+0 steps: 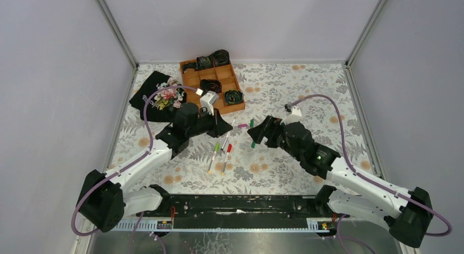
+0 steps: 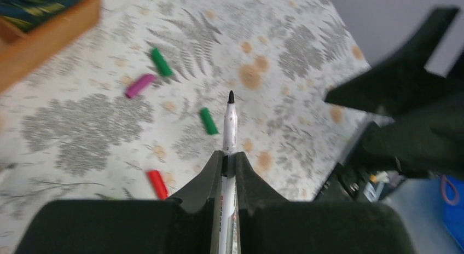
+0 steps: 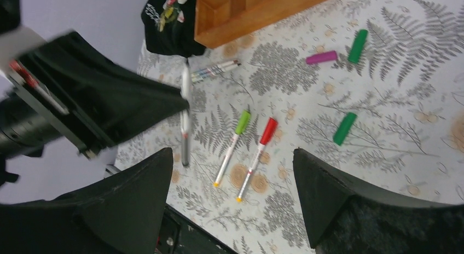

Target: Insert the pens into the pen caps

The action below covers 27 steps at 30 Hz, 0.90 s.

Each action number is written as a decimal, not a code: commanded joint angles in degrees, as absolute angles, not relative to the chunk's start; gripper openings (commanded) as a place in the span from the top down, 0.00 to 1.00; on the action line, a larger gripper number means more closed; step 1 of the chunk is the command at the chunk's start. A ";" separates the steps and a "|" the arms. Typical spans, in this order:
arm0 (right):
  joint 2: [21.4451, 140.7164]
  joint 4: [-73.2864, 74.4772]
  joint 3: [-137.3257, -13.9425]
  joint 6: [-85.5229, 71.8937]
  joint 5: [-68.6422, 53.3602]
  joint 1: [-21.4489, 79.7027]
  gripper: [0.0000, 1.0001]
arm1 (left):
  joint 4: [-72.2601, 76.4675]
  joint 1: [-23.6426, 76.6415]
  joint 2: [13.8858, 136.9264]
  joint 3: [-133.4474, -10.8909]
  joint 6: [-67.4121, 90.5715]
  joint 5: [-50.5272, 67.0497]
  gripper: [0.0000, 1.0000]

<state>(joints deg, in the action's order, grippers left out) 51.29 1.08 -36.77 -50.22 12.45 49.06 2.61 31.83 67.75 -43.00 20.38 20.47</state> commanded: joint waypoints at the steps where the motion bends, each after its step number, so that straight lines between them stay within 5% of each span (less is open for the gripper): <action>1: 55.77 -4.83 -43.51 -51.12 9.06 47.29 0.14 | 13.83 32.33 63.92 -37.96 26.69 32.44 1.00; 12: 65.30 -7.78 -49.46 -51.44 -1.89 46.06 0.24 | 19.18 32.45 60.80 -34.54 30.89 35.20 1.00; 18: 67.93 -8.09 -50.13 -52.20 -4.09 46.05 0.39 | 21.35 32.43 60.37 -33.98 32.49 36.54 1.00; 27: 68.54 -9.58 -50.41 -53.29 -6.55 45.89 0.98 | 22.70 32.42 60.98 -33.46 34.63 37.04 0.97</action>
<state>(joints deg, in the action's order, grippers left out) 68.77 -6.72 -47.94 -52.75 -5.19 46.39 17.74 32.21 61.32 -33.74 33.12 35.07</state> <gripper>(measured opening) 0.137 0.058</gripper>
